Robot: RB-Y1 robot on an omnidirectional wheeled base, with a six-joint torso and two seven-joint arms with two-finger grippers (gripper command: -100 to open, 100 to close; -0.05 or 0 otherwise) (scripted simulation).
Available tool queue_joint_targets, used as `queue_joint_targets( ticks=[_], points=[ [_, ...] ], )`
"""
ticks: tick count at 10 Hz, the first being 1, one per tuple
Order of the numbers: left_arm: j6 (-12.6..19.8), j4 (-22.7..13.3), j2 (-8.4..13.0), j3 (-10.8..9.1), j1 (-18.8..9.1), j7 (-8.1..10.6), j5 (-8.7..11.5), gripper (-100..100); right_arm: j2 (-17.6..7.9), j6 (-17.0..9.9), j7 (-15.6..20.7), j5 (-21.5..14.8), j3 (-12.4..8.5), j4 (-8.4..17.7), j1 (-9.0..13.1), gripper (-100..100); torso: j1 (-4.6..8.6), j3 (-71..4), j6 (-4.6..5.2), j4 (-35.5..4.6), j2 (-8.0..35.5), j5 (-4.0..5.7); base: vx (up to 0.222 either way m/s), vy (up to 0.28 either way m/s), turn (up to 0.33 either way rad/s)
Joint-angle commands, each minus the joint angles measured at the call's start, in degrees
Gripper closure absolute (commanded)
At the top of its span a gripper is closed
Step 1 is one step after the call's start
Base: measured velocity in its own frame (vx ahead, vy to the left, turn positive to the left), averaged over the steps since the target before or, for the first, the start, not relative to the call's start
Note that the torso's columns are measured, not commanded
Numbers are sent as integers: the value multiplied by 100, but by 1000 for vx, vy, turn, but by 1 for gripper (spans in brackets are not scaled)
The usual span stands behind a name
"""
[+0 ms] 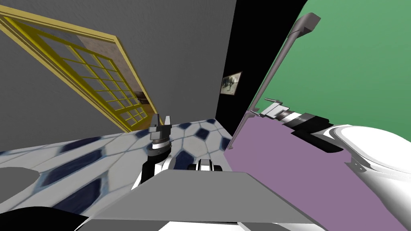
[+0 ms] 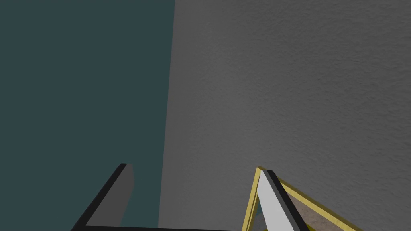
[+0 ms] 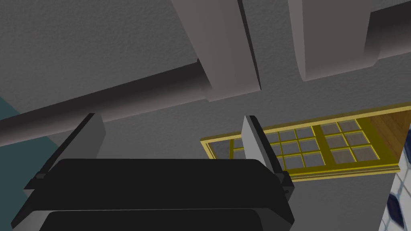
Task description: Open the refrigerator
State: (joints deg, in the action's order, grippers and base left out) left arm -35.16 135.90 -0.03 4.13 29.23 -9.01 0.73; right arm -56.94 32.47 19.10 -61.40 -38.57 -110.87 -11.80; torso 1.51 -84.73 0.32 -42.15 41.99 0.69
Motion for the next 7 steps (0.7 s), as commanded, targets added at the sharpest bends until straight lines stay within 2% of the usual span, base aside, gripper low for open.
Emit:
queue_joint_targets(
  ticks=[1, 7],
  points=[
    [0, 0, 0, 0, 0, 0, 0, 0, -122, 51, 94, -278, -94, -76, -145, -100, -7, -3, -9, -6, 5, -16, 52, 38, -73],
    [0, 0, 0, 0, -1, 0, 0, 0, -402, 169, 297, -871, -265, -307, -430, -100, -59, -24, -12, -34, 23, -97, 52, 30, -77]
  ],
)
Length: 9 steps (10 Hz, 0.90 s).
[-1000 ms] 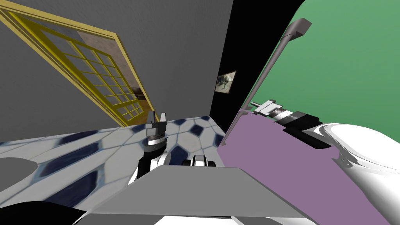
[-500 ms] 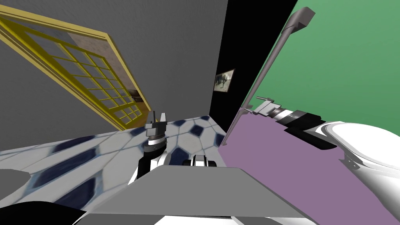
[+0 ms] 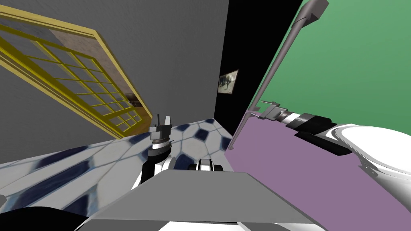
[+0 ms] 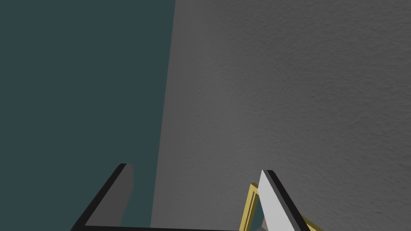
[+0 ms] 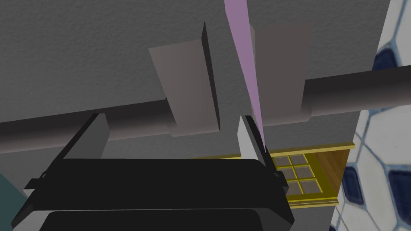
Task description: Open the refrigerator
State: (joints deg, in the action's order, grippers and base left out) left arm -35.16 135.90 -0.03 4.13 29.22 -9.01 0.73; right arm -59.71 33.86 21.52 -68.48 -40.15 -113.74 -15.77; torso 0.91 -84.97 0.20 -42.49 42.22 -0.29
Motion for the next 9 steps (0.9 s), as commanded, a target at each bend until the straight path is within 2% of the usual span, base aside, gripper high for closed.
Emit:
queue_joint_targets(
  ticks=[1, 5, 6, 7, 8, 9],
  points=[
    [0, 0, 0, 0, 0, 0, 0, 0, -177, 52, 92, -272, -140, -64, -86, -100, -7, 2, -5, 4, -3, 4, 57, 8, -75],
    [0, 0, 0, 0, 0, 0, 0, 0, -355, 125, 223, -658, -247, -199, -275, -100, -39, 10, -11, 24, -17, 27, 53, 19, -81],
    [0, 0, 0, 0, 0, 0, 0, 0, -316, 106, 192, -595, -225, -210, -254, -100, -51, 18, -18, 29, -15, 34, 18, 11, -18],
    [0, 0, 0, 0, -1, 0, 0, 0, -438, 141, 115, -603, -305, -185, -243, -100, -59, 24, -25, 33, -12, 40, 78, 57, -10],
    [0, 0, 0, 0, 0, 0, 0, 0, -390, 114, 144, -609, -254, -206, -252, -100, -80, 6, -31, 33, -35, 23, 46, 34, -20],
    [0, 0, 0, 0, 0, 0, 0, 0, -397, 114, 127, -611, -260, -204, -252, 100, -82, 12, -34, 34, -26, 26, -4, 8, -21]
  ],
)
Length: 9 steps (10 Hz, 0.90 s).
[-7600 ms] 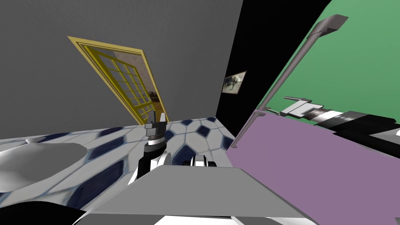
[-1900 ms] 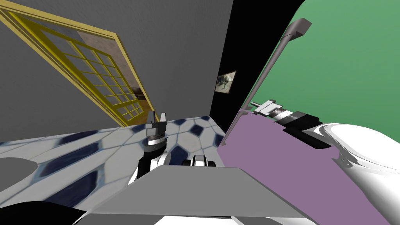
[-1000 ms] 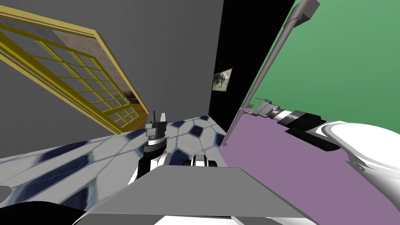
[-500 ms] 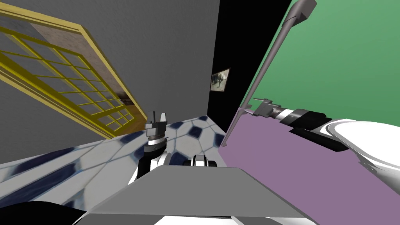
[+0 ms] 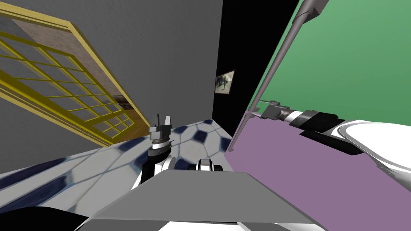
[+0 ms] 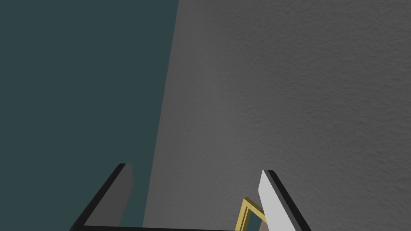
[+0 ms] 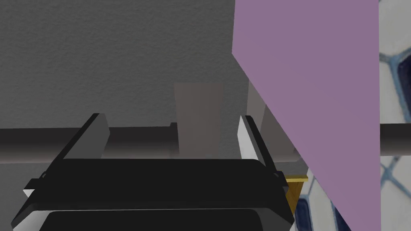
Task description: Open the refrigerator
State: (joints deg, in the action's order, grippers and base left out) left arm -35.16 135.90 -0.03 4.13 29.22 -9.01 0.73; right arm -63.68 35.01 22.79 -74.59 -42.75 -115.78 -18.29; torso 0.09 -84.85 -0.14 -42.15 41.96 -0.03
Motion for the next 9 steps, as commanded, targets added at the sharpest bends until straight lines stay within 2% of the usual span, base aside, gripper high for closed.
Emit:
queue_joint_targets(
  ticks=[1, 2, 9],
  points=[
    [0, 0, 0, 0, 0, 0, 0, 0, -9, 0, -20, 126, 60, -277, -3, 100, 5, 11, -3, -11, 15, 2, -164, 3, 91],
    [1, -1, 0, 0, -2, 0, 0, 0, -9, 0, -20, 126, 60, -277, -3, 100, -5, 40, -42, -35, 61, 0, -202, 30, 101],
    [1, -1, 0, 0, -3, 0, 0, 0, -53, -29, -97, 575, 236, -1236, 31, 100, 7, 33, -6, -56, 65, -20, -200, 30, 109]
  ],
)
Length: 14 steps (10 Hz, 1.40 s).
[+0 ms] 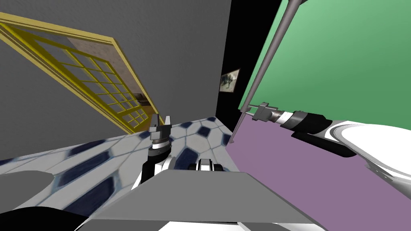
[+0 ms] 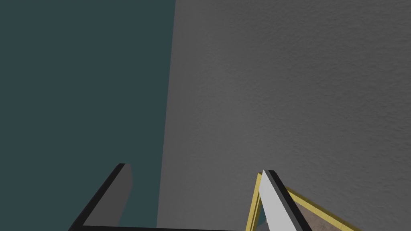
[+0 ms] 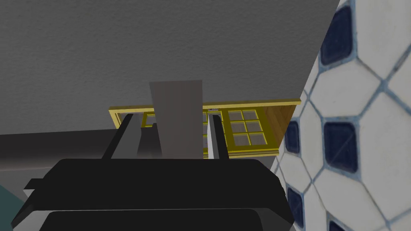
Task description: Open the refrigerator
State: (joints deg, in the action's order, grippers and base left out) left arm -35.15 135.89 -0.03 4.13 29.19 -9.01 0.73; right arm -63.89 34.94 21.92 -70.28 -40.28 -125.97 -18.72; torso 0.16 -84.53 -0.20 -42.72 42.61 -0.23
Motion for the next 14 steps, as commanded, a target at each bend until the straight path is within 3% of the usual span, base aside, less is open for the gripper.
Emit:
queue_joint_targets(
  ticks=[1, 2, 3, 4, 12, 13, 14],
  points=[
    [0, 0, 0, 0, 0, 0, 0, 0, -39, -27, -22, 207, 14, -353, 79, 100, -13, 7, 0, 3, -2, 9, -184, 26, 108],
    [0, 0, 0, 0, 0, 0, 0, 0, 22, 40, 7, 145, 11, -300, -24, 100, -18, 3, 1, 3, -8, 5, -81, 19, 40],
    [0, 0, 0, 0, 2, 0, 0, 0, 38, 89, 8, 275, 73, -535, 28, 100, -7, -14, 26, 13, -35, 8, -197, -24, 176],
    [0, 0, 0, 0, 0, 0, 0, 0, 38, 89, 8, 275, 73, -535, 28, 100, -7, 3, 3, 23, -5, 12, -220, -27, 128],
    [0, 0, 1, 0, 0, 0, 0, 0, 109, 166, 30, 751, 207, -1331, 312, 100, -4, -8, -3, -19, 4, -6, -235, 1, 161],
    [0, 0, 1, -1, 0, 0, 0, 0, 94, 227, -3, 672, 261, -1277, 203, 100, -13, -3, -10, -18, 6, -4, -109, -5, 55],
    [0, 0, 1, 0, 2, 0, 0, 0, 166, 379, 83, 951, 337, -1522, 319, 100, -8, -16, 21, 0, -27, 7, -166, -27, 9]
  ],
)
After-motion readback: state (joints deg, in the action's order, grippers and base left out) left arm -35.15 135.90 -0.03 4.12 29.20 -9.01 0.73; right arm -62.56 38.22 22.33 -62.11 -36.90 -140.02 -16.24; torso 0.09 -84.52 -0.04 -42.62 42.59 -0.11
